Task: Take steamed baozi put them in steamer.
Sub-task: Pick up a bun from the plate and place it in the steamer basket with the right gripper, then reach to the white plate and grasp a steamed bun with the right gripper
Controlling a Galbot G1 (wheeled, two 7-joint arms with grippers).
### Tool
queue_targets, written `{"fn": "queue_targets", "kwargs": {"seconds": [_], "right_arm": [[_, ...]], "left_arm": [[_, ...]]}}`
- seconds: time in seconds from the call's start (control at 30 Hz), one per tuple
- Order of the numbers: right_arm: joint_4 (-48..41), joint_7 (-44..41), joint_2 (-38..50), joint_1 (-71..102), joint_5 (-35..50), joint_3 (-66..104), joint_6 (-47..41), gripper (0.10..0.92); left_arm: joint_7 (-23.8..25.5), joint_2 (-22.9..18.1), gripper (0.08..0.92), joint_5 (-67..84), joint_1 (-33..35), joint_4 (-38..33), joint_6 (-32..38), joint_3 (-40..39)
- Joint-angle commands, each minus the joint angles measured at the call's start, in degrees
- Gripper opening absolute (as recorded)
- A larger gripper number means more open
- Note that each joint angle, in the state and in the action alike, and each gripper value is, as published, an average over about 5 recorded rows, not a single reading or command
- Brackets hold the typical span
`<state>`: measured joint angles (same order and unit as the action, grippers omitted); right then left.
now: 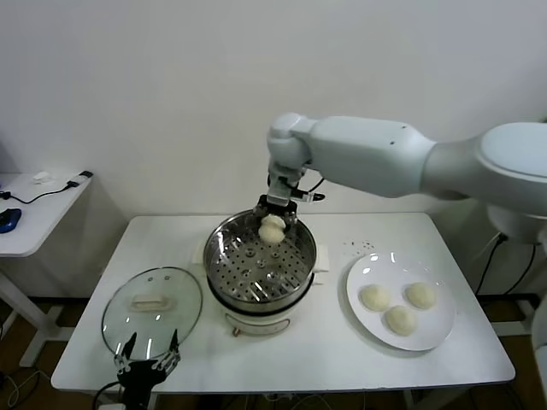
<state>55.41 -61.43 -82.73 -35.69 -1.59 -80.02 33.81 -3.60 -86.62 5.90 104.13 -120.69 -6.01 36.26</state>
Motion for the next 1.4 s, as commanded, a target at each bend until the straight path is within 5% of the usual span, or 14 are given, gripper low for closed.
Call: {"fn": "queue_targets", "kwargs": {"seconds": [0.03, 0.67, 0.87, 1.0, 1.2, 1.4], "right_arm": [[-14.96, 1.69, -8.26, 8.53, -10.15, 3.81, 8.01, 0.645], [-22.08, 2.11, -10.44, 10.84, -7.18, 4.5, 10.19, 0.681], [-17.07, -0.97, -8.0, 5.74, 2.3, 2.57, 10.52, 0.809], [-11.81, -4.83, -3.71, -1.71, 12.15, 0.31, 9.0, 0.822], [0.1, -6.99, 8.59, -15.26, 34.78, -11.87, -6.18, 0.823], [11.61, -2.77, 26.12, -22.5, 40.19, -24.07, -28.01, 0.822]], "left_arm": [[-0.17, -0.05, 0.823, 0.35, -0.01, -0.07, 0.0, 0.03], [-0.76, -0.54, 0.823, 0.72, -0.54, 0.63, 0.03, -0.57], [-0.89, -0.61, 0.823, 0.59, -0.33, 0.41, -0.09, -0.62], [-0.76, -0.7, 0.823, 0.27, 0.05, -0.08, -0.21, -0.73], [-0.58, -0.82, 0.823, -0.07, 0.28, -0.75, -0.6, -0.99], [-0.59, -0.48, 0.823, -0.01, 0.12, -0.6, -0.71, -0.97]]}}
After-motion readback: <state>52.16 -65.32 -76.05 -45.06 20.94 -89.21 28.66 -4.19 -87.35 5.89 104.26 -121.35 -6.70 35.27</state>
